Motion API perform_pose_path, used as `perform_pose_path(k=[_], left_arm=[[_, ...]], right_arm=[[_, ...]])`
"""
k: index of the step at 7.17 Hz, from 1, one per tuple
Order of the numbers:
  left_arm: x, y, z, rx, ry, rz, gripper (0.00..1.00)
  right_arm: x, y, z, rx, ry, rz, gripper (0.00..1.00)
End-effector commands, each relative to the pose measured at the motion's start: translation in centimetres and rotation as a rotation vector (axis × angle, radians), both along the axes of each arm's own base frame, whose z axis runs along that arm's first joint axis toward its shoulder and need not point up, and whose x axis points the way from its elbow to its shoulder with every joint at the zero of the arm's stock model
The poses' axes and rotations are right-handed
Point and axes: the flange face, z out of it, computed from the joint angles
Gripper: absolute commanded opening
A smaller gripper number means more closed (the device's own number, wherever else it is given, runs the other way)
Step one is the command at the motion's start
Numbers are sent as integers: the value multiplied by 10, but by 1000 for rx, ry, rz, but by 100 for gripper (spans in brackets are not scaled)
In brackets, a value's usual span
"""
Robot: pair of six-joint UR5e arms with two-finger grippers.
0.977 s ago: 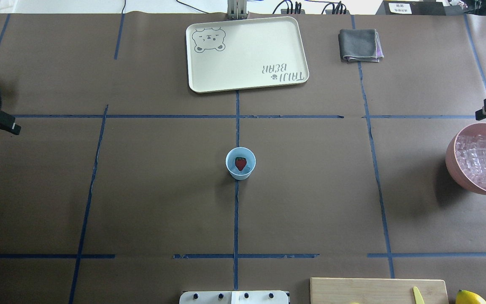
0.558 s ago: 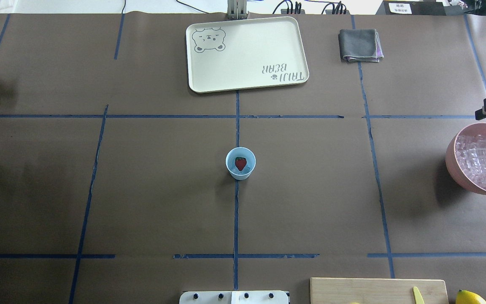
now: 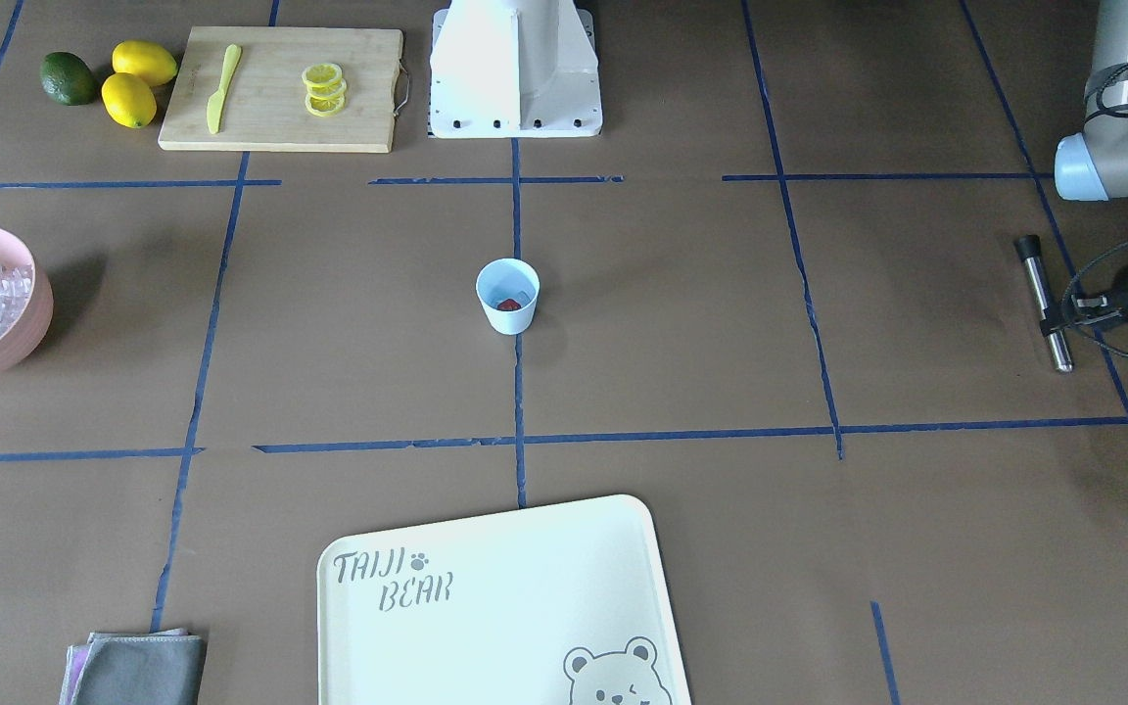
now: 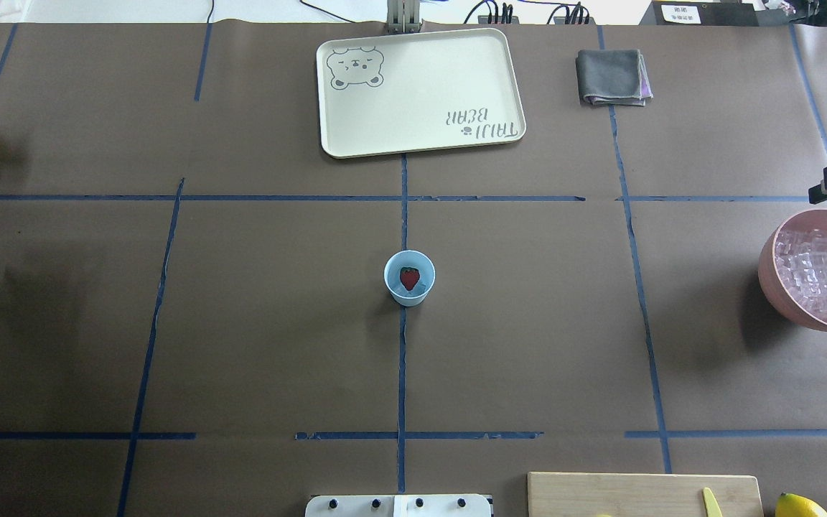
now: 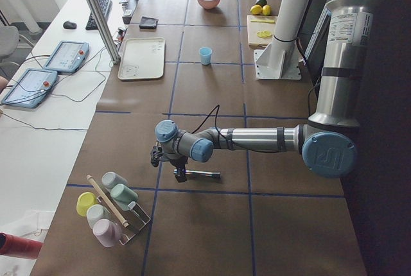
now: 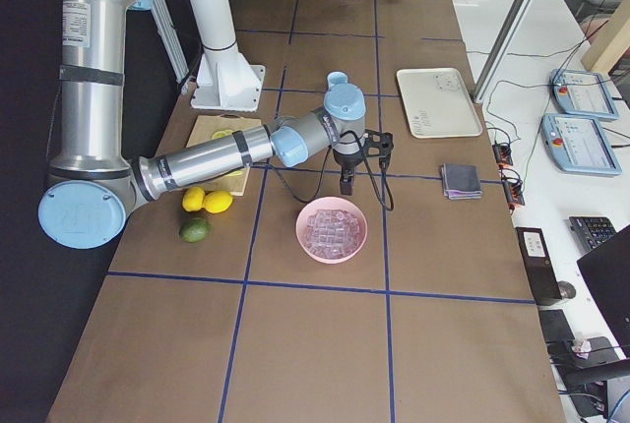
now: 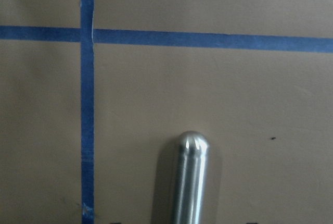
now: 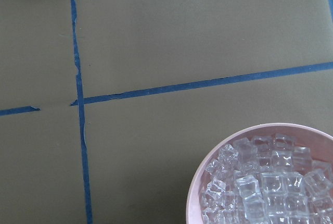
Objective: Mash ice and strawberries in cup
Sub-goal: 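Lower the left gripper over the steel muddler to grasp it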
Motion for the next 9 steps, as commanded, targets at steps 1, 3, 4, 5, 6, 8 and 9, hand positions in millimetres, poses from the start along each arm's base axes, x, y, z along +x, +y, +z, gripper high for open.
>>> perform_pose_path(k=[1,3,4,5,6,8,9], left_arm=[[4,-3,5,0,1,8,83],[5,-3,3,6,3,12,80],[5,-2,4,3,2,13,79],[8,-2,1,0,21,22,77],[11,0,-1,-15,55,32,77],[16,3,6,-4,56,67,77],[15,4,10,-8,54,70,77]], right_arm=[[0,0,0,-2,-1,0,100],[-1,0,2,-5,0,-1,100],[-1,0,2,-5,0,-1,100],[-1,0,2,-5,0,-1,100],[-1,0,2,-3,0,-2,100],[-1,0,2,-5,0,-1,100],[-1,0,2,-5,0,-1,100]])
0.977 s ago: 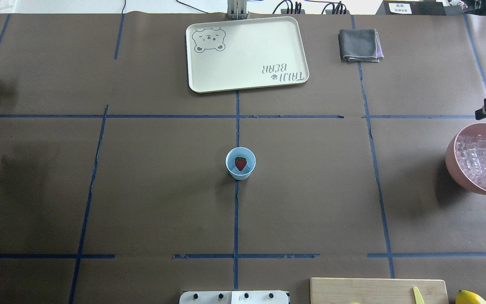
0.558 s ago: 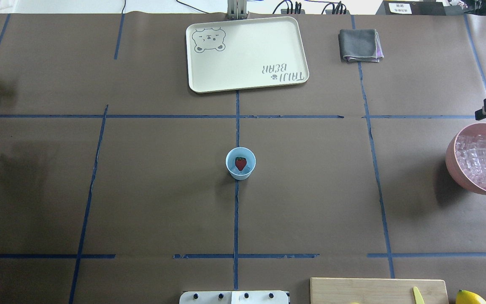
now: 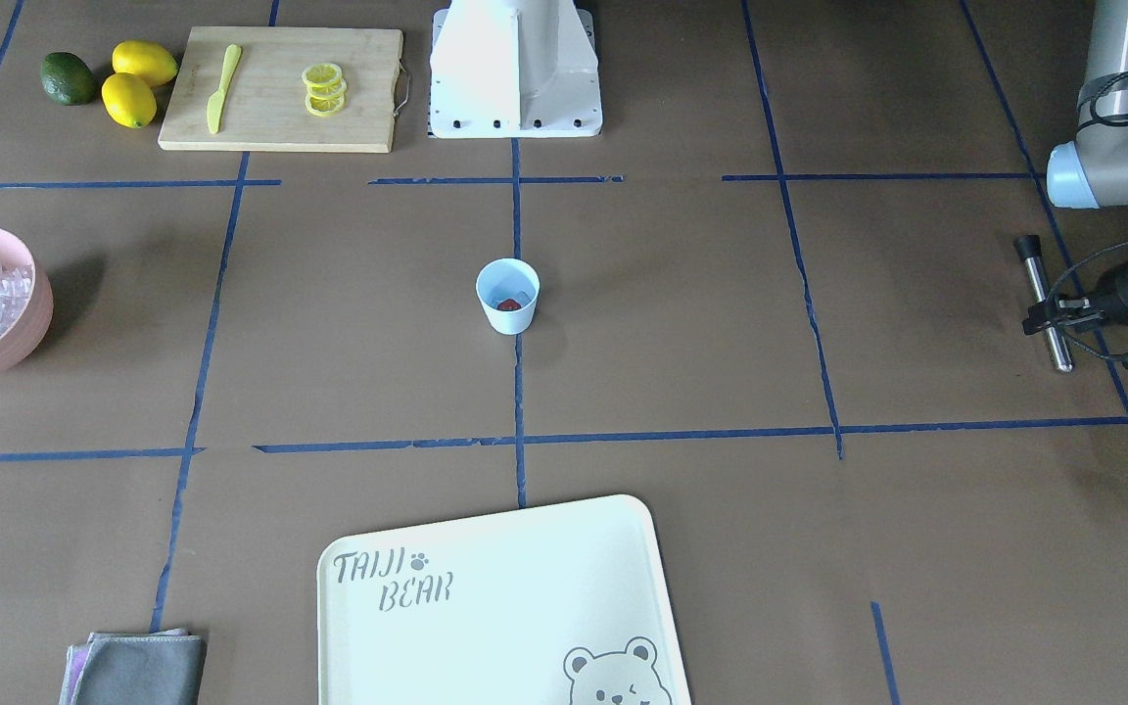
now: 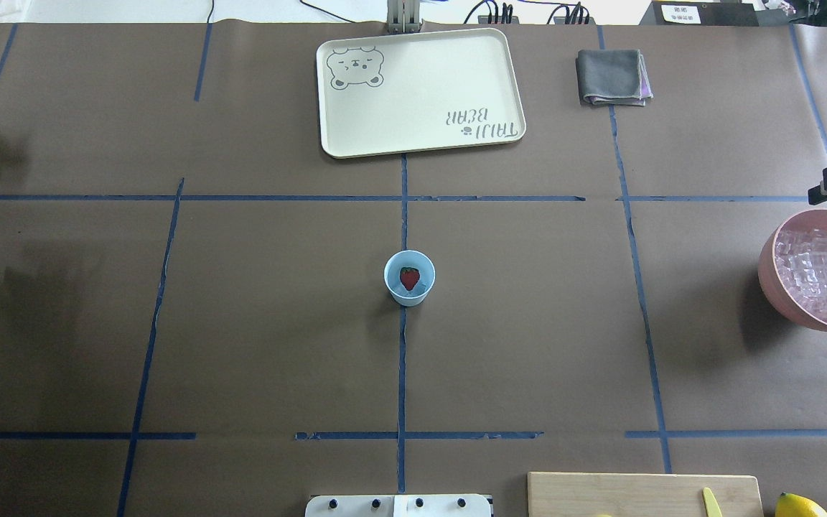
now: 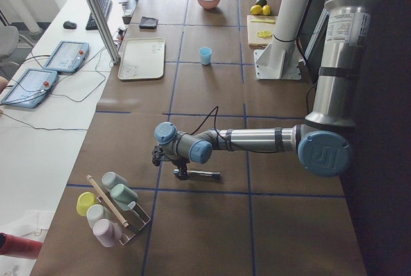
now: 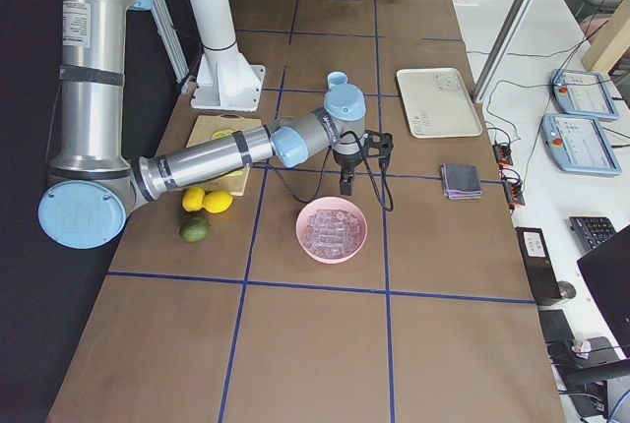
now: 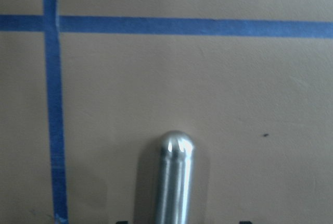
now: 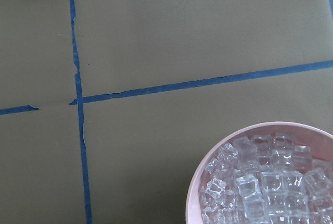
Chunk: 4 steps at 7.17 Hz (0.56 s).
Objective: Mash ice and strawberries in cup
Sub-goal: 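Lower the left gripper over the steel muddler to grasp it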
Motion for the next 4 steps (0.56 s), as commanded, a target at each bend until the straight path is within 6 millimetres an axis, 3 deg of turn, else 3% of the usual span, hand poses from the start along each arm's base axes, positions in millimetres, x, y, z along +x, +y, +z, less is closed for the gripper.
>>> perform_pose_path(k=[1,4], left_arm=[[0,2,8,-9,-3,8,77],[2,4,13,-19,-7,12,67]], right_arm=[[0,0,0,0,0,0,100],[0,0,0,1,0,-1,100]])
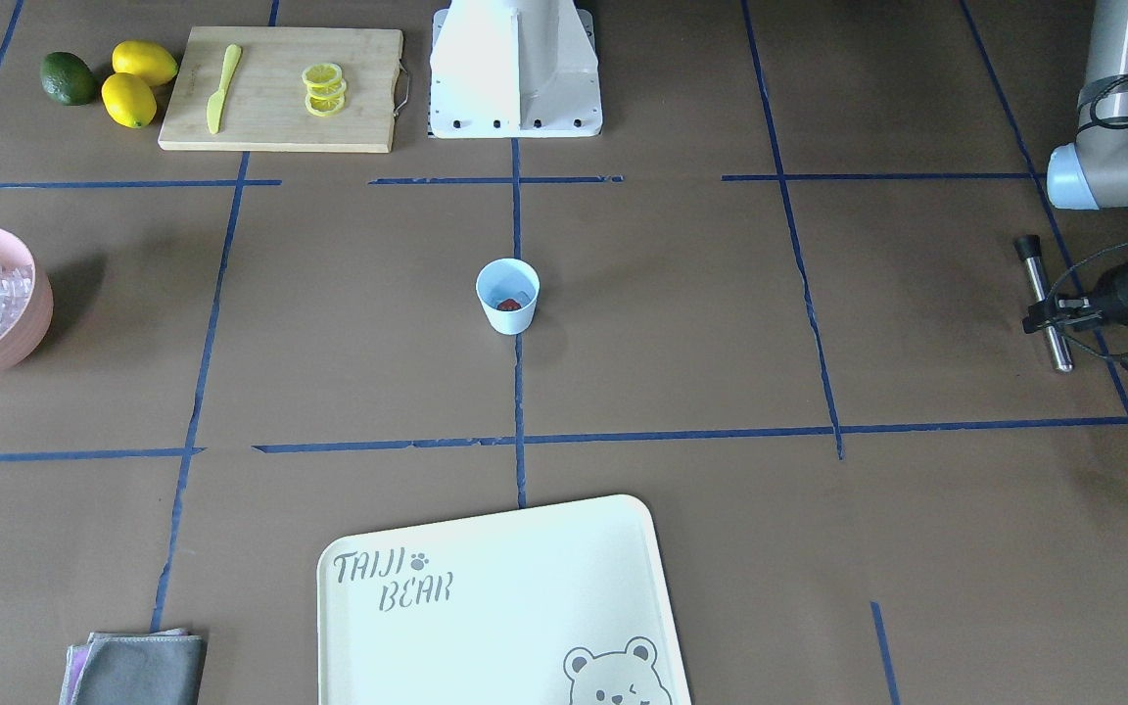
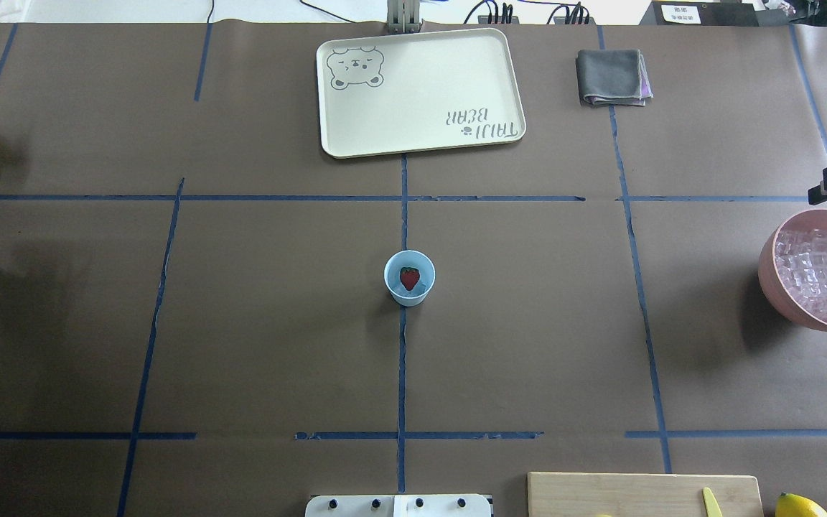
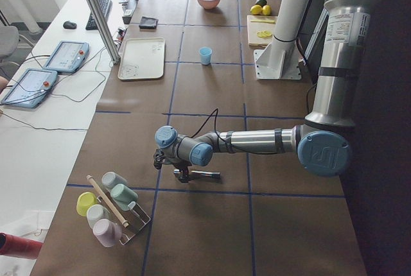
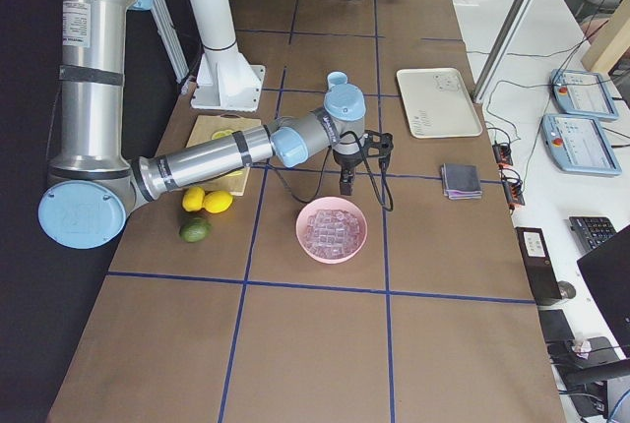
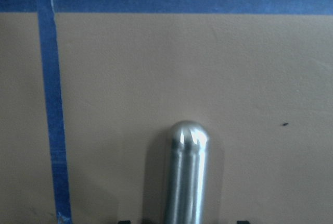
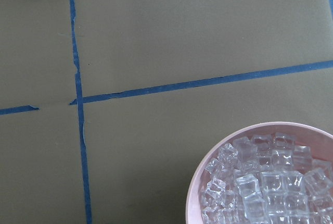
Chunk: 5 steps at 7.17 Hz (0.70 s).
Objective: Mash ice and strawberries in cup
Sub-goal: 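Lower the left gripper over the steel muddler to grasp it, then lift the steel muddler upright with the left gripper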
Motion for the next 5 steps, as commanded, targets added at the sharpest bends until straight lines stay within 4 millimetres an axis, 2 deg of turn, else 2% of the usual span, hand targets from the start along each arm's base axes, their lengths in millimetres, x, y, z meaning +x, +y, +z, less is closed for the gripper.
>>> perform_pose_path(k=[1,2,3,4,5], left_arm=[[1,1,2,-3,-1,2,54],[1,1,2,-4,-2,2,22],[1,1,2,-6,-3,3,7],[2,1,1,-3,0,4,0],[3,0,-6,-5,16,5,0]], right_arm=[[0,0,0,0,0,0,100],[0,0,0,0,0,0,100],[0,0,1,-1,1,0,100],[0,0,0,0,0,0,100],[0,0,-1,1,-1,1,100]])
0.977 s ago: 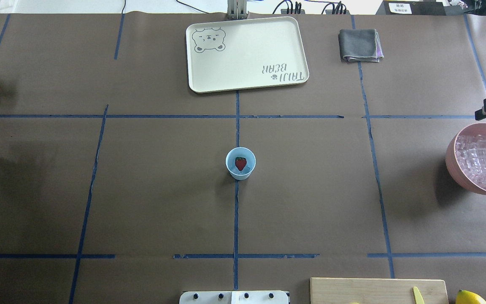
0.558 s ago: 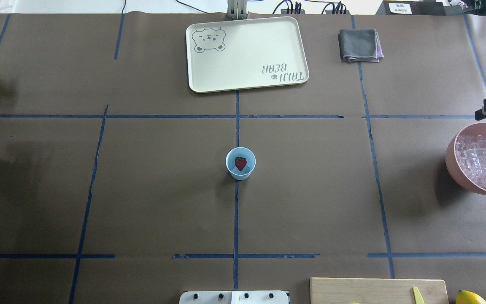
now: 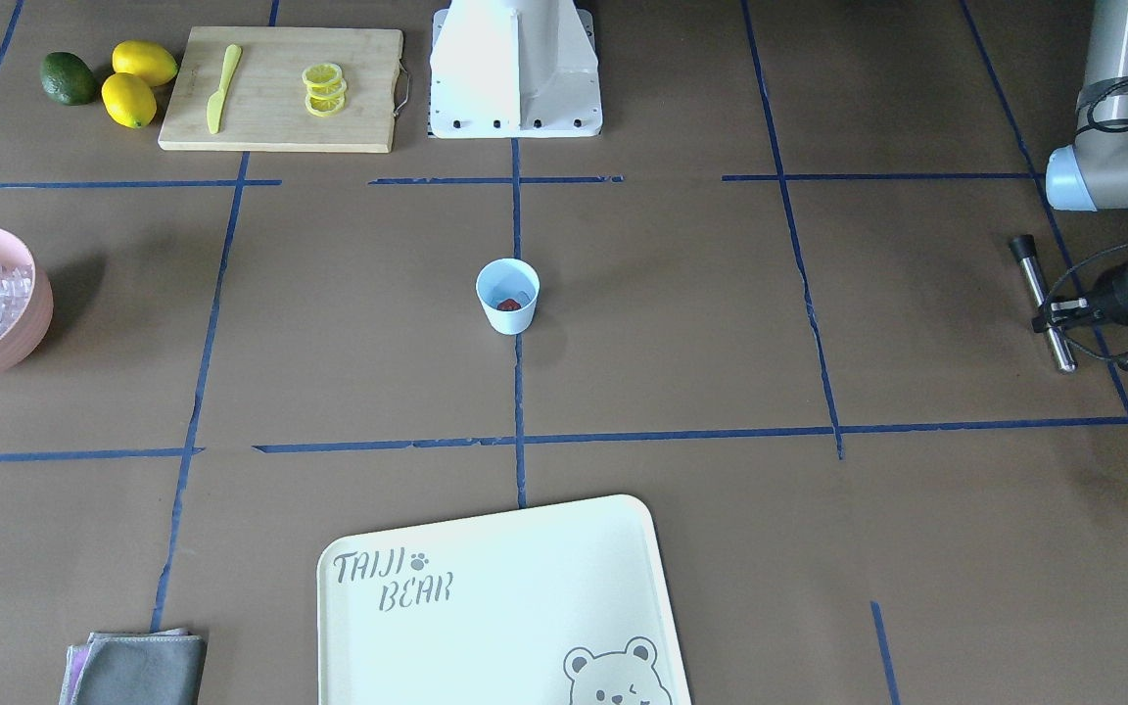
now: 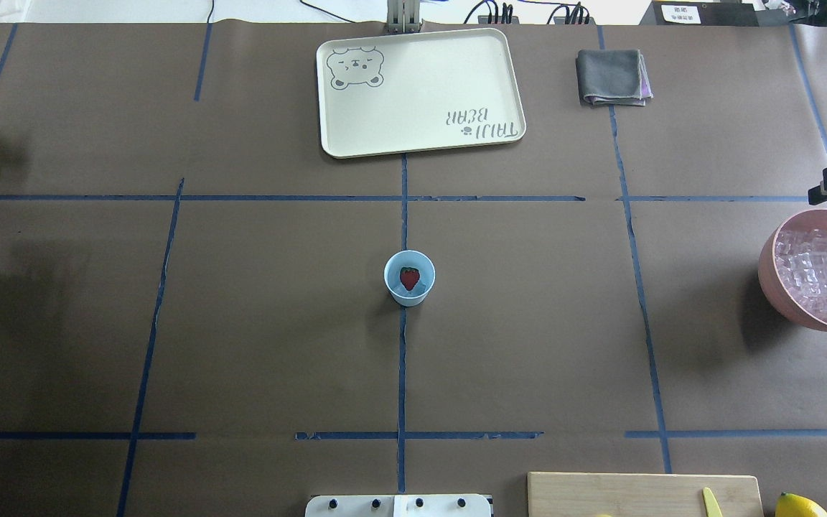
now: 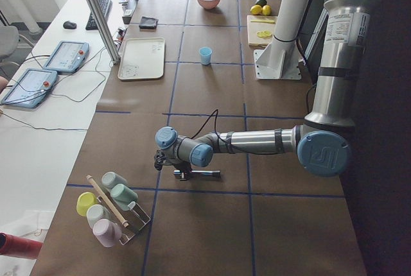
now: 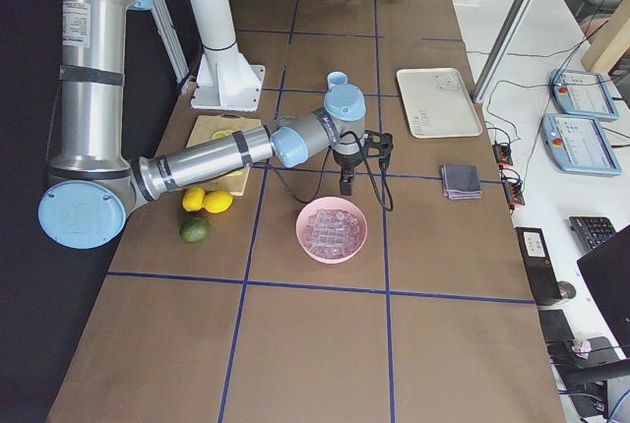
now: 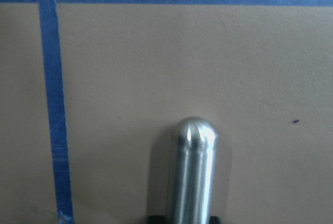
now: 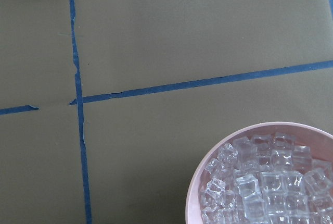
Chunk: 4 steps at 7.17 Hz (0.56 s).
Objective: Mash ice and strawberries in cup
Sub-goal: 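Lift the steel muddler upright with the left gripper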
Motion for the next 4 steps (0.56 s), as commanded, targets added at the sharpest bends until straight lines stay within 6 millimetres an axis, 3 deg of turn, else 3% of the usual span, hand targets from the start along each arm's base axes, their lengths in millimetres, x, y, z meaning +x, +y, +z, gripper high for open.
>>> perform_pose_path(k=[1,3,4], left_arm=[[8,-2,-24,-21,107,16,0],[16,-10,-125,88,229,13,0],[35,-23,-195,161,264,-3,0]], right_arm=[[1,0,-2,3,-1,1,100],[0,1,-4,2,-12,-4,100],[0,1,-5,2,-15,-5,100]])
